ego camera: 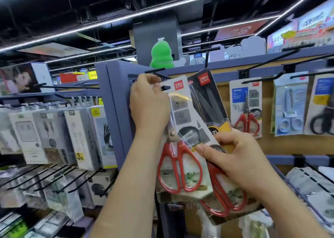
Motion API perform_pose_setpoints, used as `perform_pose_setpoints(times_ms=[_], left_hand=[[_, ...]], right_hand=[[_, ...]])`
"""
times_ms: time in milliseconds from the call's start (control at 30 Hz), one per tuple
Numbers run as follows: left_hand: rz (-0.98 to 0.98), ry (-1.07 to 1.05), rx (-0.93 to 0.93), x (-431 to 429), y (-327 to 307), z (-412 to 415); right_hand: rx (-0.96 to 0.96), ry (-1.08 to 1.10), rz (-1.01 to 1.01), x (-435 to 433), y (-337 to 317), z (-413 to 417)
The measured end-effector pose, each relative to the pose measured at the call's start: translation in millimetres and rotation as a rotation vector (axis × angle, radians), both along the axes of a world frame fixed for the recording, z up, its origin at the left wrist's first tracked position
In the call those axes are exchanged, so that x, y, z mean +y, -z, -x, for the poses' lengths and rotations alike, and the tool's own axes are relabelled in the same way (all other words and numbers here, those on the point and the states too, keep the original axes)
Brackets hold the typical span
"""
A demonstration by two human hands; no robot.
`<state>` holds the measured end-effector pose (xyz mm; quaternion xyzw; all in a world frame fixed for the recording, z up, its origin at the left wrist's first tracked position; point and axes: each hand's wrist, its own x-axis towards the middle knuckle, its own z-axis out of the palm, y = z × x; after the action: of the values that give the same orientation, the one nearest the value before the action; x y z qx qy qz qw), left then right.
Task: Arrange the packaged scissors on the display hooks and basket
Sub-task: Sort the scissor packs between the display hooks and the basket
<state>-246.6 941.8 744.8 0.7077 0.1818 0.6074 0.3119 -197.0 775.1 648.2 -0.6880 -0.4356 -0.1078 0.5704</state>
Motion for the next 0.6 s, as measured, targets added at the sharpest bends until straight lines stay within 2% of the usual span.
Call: perform_pose_setpoints(times_ms=[200, 367, 500, 600], left_hand=[[-0.183, -0.108, 0.078, -2, 11, 0], [-0.319, 0.051, 0.222, -14, 64, 30], [-0.297, 0.156, 0.404, -13, 83, 41], [-0.16, 0.309, 0.429, 0, 69, 34]], right_hand=[[-0.066, 0.095, -0.024, 14, 5, 8], [-0.078, 0.168, -0.083, 22, 5, 14], [-0.134, 0.253, -0.06, 26, 2, 19], [-0.096, 0.238, -0.036, 32, 1, 19]])
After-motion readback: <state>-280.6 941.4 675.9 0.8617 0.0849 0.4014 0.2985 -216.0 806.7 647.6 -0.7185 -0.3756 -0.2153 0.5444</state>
